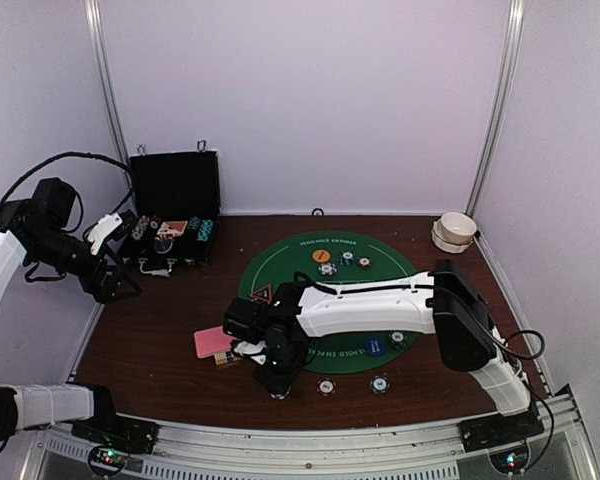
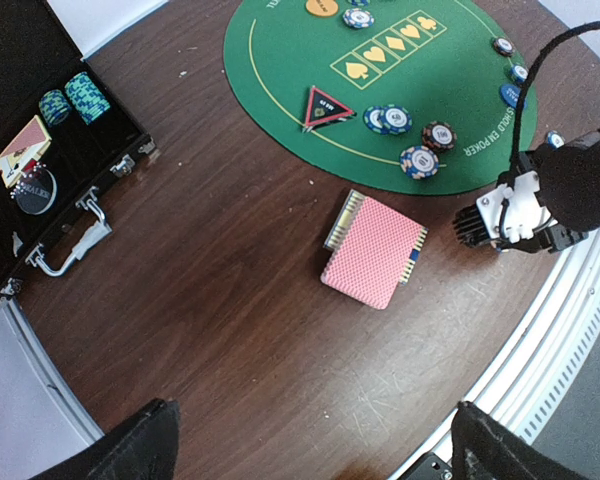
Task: Distribute texas hold em gaming equipment
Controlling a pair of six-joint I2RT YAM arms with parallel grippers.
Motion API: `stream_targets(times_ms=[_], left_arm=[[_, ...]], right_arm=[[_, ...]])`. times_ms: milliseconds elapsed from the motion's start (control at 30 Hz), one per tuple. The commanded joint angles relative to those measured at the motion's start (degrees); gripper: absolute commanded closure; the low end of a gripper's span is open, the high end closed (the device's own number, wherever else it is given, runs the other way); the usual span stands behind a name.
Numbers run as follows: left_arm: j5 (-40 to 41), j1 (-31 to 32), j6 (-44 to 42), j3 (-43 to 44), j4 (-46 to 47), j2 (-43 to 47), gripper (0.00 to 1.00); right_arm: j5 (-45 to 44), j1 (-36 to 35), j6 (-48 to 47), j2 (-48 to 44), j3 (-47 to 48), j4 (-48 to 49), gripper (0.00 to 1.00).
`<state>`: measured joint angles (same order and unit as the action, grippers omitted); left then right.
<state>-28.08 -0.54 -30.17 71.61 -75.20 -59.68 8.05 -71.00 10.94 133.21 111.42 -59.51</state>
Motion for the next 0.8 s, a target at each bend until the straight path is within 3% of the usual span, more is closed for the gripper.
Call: stream_targets(times_ms=[0,100,333,767], left_arm=[[-0.37,0.26,-0.89,0.94,-0.65,0.54,0.02],[-0.41,0.27,-0.94,0.84,-0.59,0.53,0.02],[-0.41,0.27,-1.01,1.06,-0.63,0.51,0.02],[-0.38,0.22,-1.29,0.98,-0.61,-0.12,0.03]], right_arm=[[0.04,0.25,0.13,-0.39,1.32,-0.22,0.65],[0.07,0.26,0.14,-0.57,1.80,-0.79,0.78],[0.31,0.21,0.13,-2.65,2.95,-2.49,0.95],[-2.93,3.30,1.85,-11.43,-1.30,-4.84,0.99]])
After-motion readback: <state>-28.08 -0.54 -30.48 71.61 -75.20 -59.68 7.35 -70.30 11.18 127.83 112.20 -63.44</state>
